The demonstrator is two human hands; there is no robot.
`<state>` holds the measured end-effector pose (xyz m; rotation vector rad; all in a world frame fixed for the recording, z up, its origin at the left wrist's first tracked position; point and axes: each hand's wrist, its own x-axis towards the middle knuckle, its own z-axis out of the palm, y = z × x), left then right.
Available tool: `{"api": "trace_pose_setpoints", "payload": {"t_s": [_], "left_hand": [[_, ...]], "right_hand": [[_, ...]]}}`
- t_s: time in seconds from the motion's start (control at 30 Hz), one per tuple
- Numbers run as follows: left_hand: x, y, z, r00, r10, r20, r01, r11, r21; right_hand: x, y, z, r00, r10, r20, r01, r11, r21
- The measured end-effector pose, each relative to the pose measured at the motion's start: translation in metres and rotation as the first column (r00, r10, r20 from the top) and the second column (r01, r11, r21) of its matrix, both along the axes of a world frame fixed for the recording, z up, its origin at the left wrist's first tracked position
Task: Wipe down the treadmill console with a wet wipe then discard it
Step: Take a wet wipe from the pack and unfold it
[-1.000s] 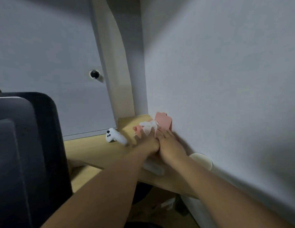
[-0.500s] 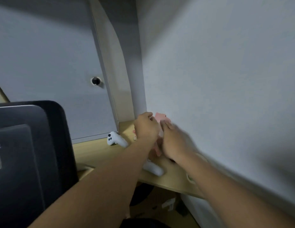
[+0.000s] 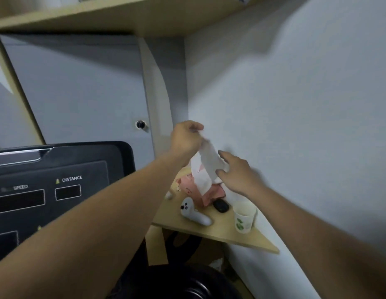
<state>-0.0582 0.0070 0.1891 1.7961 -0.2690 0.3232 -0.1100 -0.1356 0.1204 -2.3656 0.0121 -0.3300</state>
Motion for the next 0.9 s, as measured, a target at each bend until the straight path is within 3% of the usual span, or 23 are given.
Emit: {"api": "trace_pose_setpoints", "payload": {"t_s": [0.13,0.23,0.4,0.5,0.67,0.77,0.9], "left_hand": [[-0.032,0.023,0.030,0.983,-0.185,-0.002,0.184,0.978,0.093],[-0.055,0.054,0.049,0.967,-0.250,-0.046,0.251,0.968,0.012],[-0.091,0.119,0.073,0.910,-0.402,-0.102,0.406,0.914,0.023],[-0.109,0.156,0.077,0.906,-0.411,-0.101,0.409,0.912,-0.041],[-0.127,0.227,0.062,0.864,-0.476,-0.164,0.375,0.826,-0.421],[-0.144,0.270,0.048,0.855,-0.478,-0.201,0.375,0.837,-0.398],[-0.171,0.328,0.049,0.924,-0.352,-0.150,0.257,0.862,-0.436]], "right_hand": [[-0.011,0.021,0.020,0.988,0.117,0.099,-0.148,0.892,0.427],[-0.024,0.040,0.034,0.946,0.218,0.240,-0.315,0.795,0.518],[-0.051,0.078,0.058,0.830,0.499,0.249,-0.496,0.456,0.739],[-0.061,0.114,0.073,0.839,0.474,0.267,-0.504,0.493,0.709],[-0.079,0.185,0.094,0.885,0.358,0.298,-0.456,0.532,0.714],[-0.087,0.225,0.100,0.887,0.375,0.270,-0.448,0.552,0.704],[-0.102,0.273,0.097,0.875,0.439,0.203,-0.437,0.539,0.720]]}}
